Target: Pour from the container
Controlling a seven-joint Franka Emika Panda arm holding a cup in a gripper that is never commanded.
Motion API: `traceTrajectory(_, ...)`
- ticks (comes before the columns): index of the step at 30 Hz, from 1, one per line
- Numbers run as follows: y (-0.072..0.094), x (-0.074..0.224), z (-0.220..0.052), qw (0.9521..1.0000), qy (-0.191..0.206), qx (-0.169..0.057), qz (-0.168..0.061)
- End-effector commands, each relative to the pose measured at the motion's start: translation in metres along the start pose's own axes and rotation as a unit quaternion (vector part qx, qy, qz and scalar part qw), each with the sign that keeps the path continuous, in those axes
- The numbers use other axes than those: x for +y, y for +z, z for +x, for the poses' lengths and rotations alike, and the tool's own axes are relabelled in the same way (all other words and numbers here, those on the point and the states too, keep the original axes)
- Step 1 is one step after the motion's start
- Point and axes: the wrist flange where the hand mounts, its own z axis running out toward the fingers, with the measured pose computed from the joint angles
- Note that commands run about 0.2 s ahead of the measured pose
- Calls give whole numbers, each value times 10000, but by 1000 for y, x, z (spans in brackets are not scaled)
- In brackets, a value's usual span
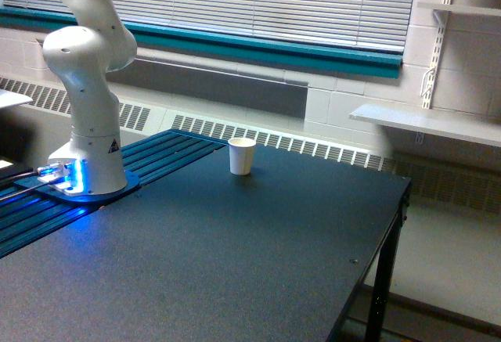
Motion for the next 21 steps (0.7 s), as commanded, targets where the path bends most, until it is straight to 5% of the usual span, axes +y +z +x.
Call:
traceTrajectory(1, 41, 47, -18, 9978, 134, -347, -547)
traceTrajectory(7, 64, 71, -46, 9942, 107, -657, -841)
traceTrajectory(14, 95, 105, -96, 9849, -49, -1164, -1284)
traceTrajectory(21, 94, 103, -117, 9819, -289, -1261, -1386)
